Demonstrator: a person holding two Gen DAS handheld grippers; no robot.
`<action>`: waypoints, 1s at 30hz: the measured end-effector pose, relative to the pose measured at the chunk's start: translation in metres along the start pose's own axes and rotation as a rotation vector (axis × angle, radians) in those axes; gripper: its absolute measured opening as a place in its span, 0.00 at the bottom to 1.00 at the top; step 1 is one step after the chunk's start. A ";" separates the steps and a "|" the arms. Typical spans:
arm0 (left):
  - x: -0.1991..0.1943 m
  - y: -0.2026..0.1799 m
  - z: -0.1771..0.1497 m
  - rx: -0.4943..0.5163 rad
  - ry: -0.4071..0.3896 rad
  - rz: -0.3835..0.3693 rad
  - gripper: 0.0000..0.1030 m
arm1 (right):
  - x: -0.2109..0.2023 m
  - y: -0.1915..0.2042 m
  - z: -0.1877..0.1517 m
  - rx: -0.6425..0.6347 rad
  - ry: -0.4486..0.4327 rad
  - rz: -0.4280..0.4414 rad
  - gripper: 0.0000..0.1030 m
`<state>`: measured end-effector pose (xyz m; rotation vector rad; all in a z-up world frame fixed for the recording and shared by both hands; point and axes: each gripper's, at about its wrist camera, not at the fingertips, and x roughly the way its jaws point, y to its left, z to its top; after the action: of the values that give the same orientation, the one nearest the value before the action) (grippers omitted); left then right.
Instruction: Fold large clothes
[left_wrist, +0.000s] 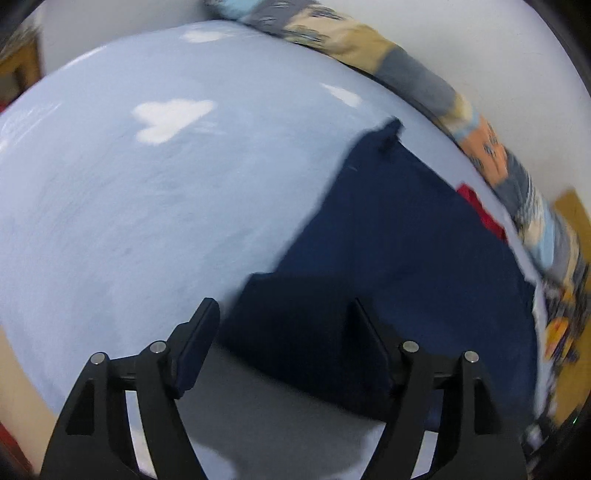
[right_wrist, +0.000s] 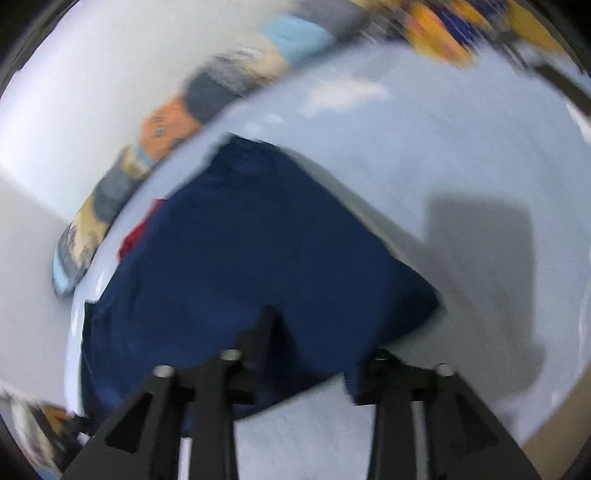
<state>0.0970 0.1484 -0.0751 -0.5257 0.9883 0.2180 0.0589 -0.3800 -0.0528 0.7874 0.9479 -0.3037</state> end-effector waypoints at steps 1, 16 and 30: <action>-0.011 0.002 -0.002 -0.015 -0.022 0.007 0.70 | -0.012 -0.008 -0.001 0.028 -0.026 -0.034 0.38; -0.014 -0.154 -0.082 0.703 -0.195 0.007 0.71 | 0.008 0.181 -0.143 -0.899 0.032 0.203 0.37; -0.017 -0.081 -0.001 0.365 -0.178 0.274 0.72 | -0.002 0.086 -0.030 -0.503 -0.020 -0.176 0.34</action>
<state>0.1196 0.0794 -0.0352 -0.0349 0.8979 0.3154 0.0870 -0.3001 -0.0208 0.2407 1.0210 -0.2104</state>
